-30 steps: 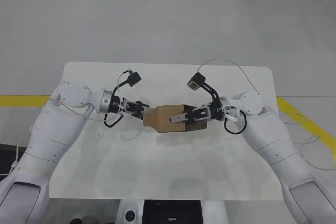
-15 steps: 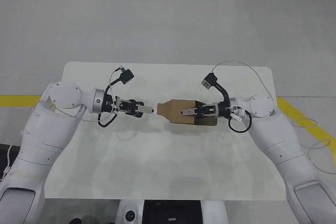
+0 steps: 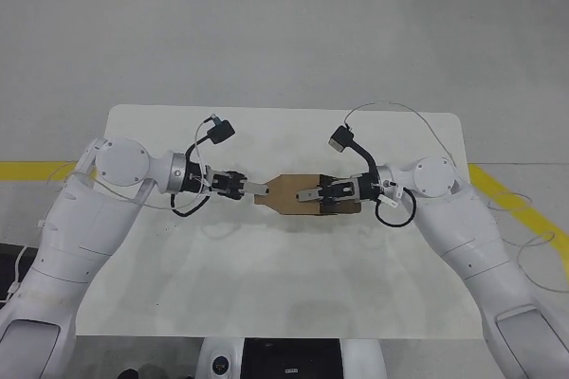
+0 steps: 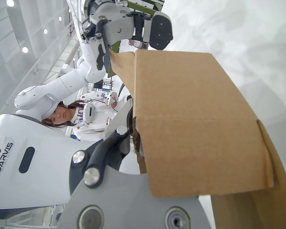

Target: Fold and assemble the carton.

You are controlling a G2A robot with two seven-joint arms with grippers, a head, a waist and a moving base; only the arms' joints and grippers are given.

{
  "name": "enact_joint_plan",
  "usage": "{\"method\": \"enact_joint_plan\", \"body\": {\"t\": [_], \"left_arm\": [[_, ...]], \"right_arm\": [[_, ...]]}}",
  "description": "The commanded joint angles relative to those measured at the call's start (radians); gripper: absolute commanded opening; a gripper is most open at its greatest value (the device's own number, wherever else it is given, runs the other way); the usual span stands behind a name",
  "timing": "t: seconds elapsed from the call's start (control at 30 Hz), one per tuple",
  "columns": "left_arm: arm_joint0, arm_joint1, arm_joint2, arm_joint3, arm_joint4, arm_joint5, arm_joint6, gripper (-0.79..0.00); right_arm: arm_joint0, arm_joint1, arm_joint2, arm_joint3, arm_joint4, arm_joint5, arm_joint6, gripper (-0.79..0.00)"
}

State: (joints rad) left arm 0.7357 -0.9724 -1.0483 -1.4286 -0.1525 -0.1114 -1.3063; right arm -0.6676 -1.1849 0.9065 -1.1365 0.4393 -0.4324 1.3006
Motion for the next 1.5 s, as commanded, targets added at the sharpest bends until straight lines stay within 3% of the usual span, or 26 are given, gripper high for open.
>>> {"method": "enact_joint_plan", "body": {"t": [0.0, 0.57, 1.47], "left_arm": [[0.000, -0.001, 0.005, 0.014, 0.001, 0.004, 0.007, 0.000], [0.009, 0.006, -0.019, 0.081, -0.034, -0.030, 0.005, 0.000], [-0.008, -0.010, 0.044, 0.050, -0.058, -0.044, 0.008, 0.000]], "right_arm": [[-0.002, 0.001, 0.005, -0.007, 0.006, -0.004, 0.001, -0.785], [-0.005, 0.003, 0.032, -0.057, 0.062, -0.005, 0.045, -0.785], [0.000, -0.020, 0.017, -0.064, 0.189, -0.022, 0.065, -0.785]]}}
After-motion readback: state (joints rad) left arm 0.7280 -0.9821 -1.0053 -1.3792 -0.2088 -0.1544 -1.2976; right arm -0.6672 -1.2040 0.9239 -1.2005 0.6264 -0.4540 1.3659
